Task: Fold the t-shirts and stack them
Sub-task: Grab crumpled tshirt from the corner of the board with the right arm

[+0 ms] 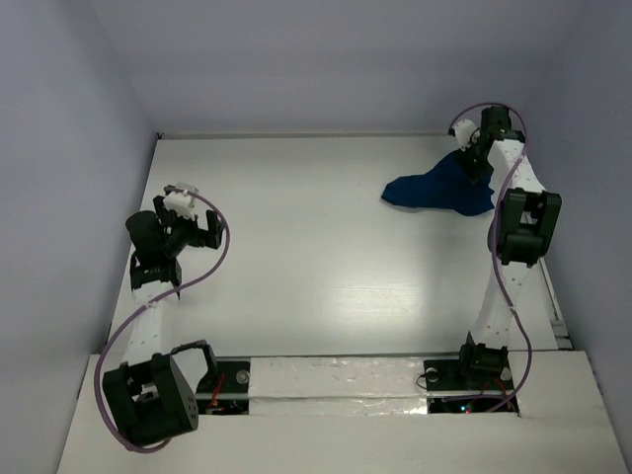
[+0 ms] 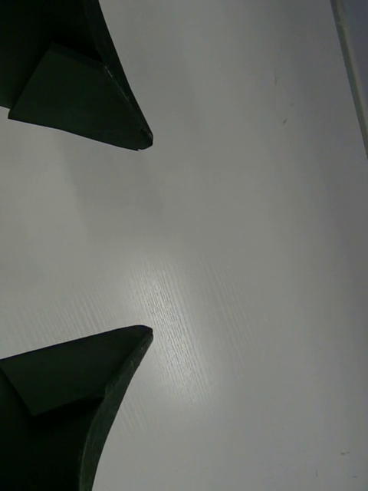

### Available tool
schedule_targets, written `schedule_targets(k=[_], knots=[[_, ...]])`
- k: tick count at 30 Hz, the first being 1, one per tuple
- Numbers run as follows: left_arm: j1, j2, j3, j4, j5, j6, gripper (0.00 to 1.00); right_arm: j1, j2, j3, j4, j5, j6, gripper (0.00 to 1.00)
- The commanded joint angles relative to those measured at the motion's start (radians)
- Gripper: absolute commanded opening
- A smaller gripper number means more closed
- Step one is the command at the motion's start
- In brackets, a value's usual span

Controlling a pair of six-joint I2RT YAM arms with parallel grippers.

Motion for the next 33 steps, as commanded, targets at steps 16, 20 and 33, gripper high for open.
schedule_targets(k=[16, 20, 33], knots=[[-0.002, 0.004, 0.006, 0.045, 0.005, 0.003, 0.99, -0.001, 0.08, 0.183, -0.163, -0.101, -0.031, 0.57], [-0.002, 0.009, 0.009, 0.048, 0.008, 0.0, 0.99, -0.001, 0.084, 0.168, -0.169, -0.098, -0.036, 0.57], [-0.002, -0.003, 0.001, 0.042, 0.003, 0.003, 0.99, -0.001, 0.107, 0.18, -0.192, -0.123, -0.034, 0.44]])
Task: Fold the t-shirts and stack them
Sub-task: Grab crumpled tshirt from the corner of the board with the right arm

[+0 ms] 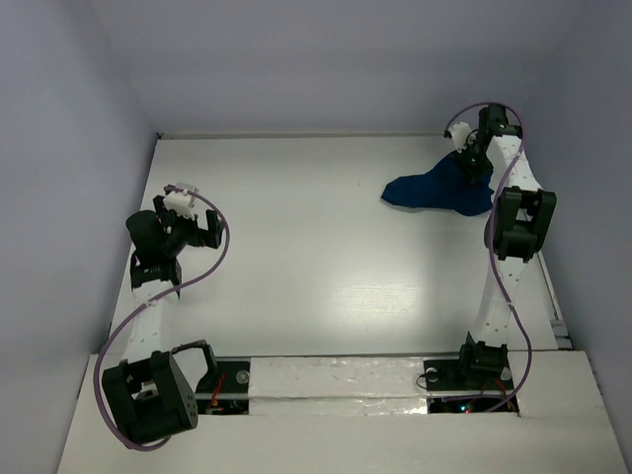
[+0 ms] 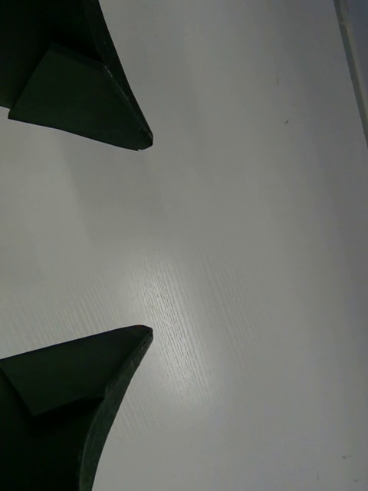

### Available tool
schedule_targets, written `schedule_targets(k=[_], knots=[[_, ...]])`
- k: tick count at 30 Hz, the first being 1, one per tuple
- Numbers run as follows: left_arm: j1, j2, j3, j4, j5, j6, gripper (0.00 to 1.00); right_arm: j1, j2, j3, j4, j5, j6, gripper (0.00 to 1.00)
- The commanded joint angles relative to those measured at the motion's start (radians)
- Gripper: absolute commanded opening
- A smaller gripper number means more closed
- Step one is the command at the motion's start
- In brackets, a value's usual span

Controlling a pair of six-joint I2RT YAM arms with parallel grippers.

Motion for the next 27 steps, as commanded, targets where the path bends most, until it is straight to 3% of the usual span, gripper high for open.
schedule_targets(k=[1, 4, 8, 14, 27], knots=[[-0.002, -0.015, 0.001, 0.034, 0.007, 0.003, 0.99, -0.001, 0.017, 0.029, -0.023, -0.027, -0.011, 0.41], [-0.002, -0.015, 0.001, 0.034, 0.007, 0.005, 0.99, -0.001, 0.022, 0.034, -0.037, -0.03, -0.012, 0.43], [-0.002, -0.017, 0.001, 0.034, 0.007, 0.003, 0.99, -0.001, 0.022, 0.032, -0.049, -0.023, -0.015, 0.55], [-0.002, -0.023, -0.003, 0.033, 0.005, 0.005, 0.99, 0.008, 0.054, 0.078, -0.112, 0.003, -0.017, 0.57], [-0.002, -0.046, -0.01, 0.027, 0.002, 0.007, 0.99, 0.008, 0.03, 0.048, -0.038, 0.016, 0.008, 0.26]])
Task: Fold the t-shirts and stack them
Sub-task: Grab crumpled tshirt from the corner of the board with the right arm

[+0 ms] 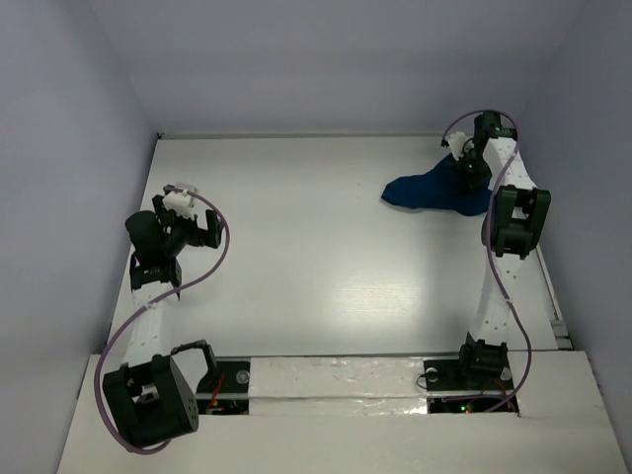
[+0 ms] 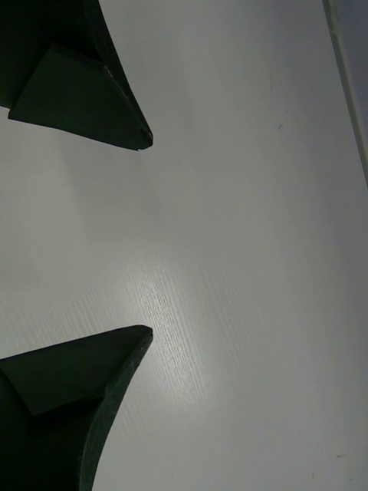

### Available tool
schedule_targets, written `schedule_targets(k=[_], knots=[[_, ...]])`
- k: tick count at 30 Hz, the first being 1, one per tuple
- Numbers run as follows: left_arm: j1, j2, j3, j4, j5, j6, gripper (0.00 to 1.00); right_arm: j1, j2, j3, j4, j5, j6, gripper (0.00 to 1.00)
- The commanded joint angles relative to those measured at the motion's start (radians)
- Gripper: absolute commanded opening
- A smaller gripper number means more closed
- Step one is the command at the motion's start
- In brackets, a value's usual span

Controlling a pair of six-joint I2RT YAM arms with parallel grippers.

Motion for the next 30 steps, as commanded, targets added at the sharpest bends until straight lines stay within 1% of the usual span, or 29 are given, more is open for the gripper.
schedule_targets(k=[1, 2, 3, 5, 6, 12, 19, 23, 24, 26, 27, 30], knots=[[-0.002, -0.03, -0.013, 0.026, 0.003, 0.006, 0.99, 0.008, -0.058, -0.001, 0.055, 0.011, 0.02, 0.17], [-0.002, -0.033, -0.013, 0.026, 0.003, 0.008, 0.99, 0.008, -0.066, -0.007, 0.064, 0.009, 0.024, 0.16], [-0.002, -0.033, -0.013, 0.024, 0.002, 0.008, 0.99, 0.008, -0.072, -0.008, 0.072, 0.005, 0.03, 0.12], [-0.002, -0.038, -0.013, 0.023, 0.002, 0.008, 0.99, 0.008, -0.087, -0.01, 0.073, -0.008, 0.035, 0.06], [-0.002, -0.039, -0.013, 0.023, 0.002, 0.008, 0.99, 0.008, -0.107, -0.01, 0.075, -0.011, 0.038, 0.0], [-0.002, -0.056, -0.019, 0.023, 0.002, 0.008, 0.99, 0.019, -0.211, -0.051, 0.083, -0.051, 0.043, 0.0], [-0.002, -0.075, -0.026, 0.02, 0.002, 0.009, 0.99, 0.037, -0.372, -0.123, 0.067, -0.123, 0.052, 0.0], [-0.002, -0.084, -0.028, 0.016, 0.003, 0.011, 0.99, 0.058, -0.486, -0.185, 0.053, -0.172, 0.054, 0.0], [-0.002, -0.085, -0.028, 0.018, 0.003, 0.011, 0.99, 0.081, -0.548, -0.202, 0.053, -0.184, 0.054, 0.0], [-0.002, -0.084, -0.031, 0.016, 0.005, 0.014, 0.99, 0.101, -0.618, -0.242, 0.05, -0.216, 0.054, 0.0], [-0.002, -0.084, -0.031, 0.016, 0.007, 0.014, 0.99, 0.124, -0.686, -0.245, 0.044, -0.219, 0.058, 0.0], [-0.002, -0.087, -0.033, 0.015, 0.013, 0.012, 0.99, 0.16, -0.782, -0.207, 0.015, -0.247, 0.078, 0.0]])
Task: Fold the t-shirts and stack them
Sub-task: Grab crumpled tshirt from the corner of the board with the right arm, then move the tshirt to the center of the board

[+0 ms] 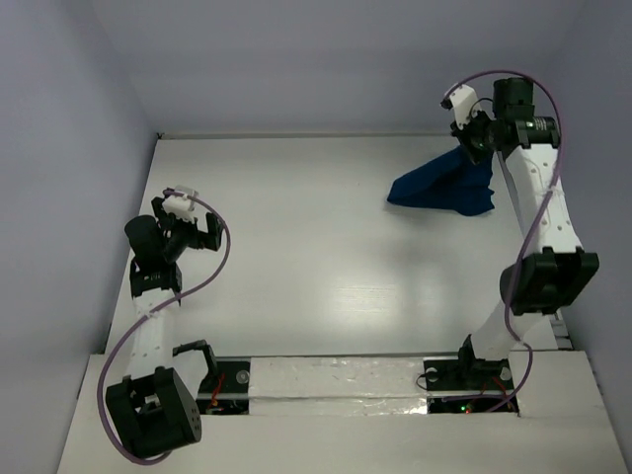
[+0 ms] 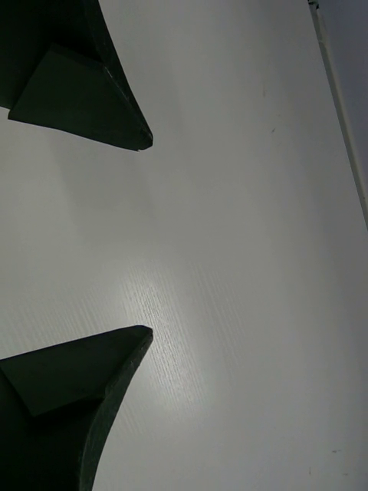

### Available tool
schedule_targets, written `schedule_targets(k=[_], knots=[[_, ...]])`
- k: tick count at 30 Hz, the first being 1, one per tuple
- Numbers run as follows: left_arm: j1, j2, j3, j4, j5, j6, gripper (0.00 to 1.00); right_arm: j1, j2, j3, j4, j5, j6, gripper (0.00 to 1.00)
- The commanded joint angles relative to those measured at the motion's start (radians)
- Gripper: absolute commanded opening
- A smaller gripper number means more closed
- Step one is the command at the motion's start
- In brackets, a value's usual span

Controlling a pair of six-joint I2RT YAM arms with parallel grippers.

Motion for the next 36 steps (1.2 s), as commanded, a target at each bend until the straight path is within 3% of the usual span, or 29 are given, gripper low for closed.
schedule_targets(k=[1, 8, 12, 17, 25, 32, 36], knots=[[-0.002, -0.025, -0.009, 0.018, 0.018, 0.01, 0.99, 0.06, -0.197, 0.063, -0.018, -0.087, 0.04, 0.0], [-0.002, -0.054, -0.018, 0.013, 0.017, 0.013, 0.99, 0.141, -0.372, 0.417, -0.086, -0.204, 0.141, 0.0], [-0.002, -0.059, -0.021, 0.013, 0.009, 0.015, 0.99, 0.152, -0.394, 0.664, -0.101, -0.21, 0.195, 0.0], [-0.002, -0.057, -0.018, 0.013, 0.006, 0.015, 0.99, 0.152, -0.507, 0.591, 0.034, -0.19, 0.238, 0.0], [-0.002, -0.065, -0.027, 0.019, -0.008, 0.018, 0.99, 0.152, -0.57, 0.507, 0.16, -0.313, 0.31, 0.0], [-0.002, -0.07, -0.039, 0.032, -0.018, 0.018, 0.99, 0.152, -0.437, 0.525, 0.209, -0.255, 0.335, 0.0], [-0.002, -0.062, -0.045, 0.042, -0.018, 0.018, 0.99, 0.152, -0.236, 0.553, 0.184, -0.21, 0.332, 0.0]])
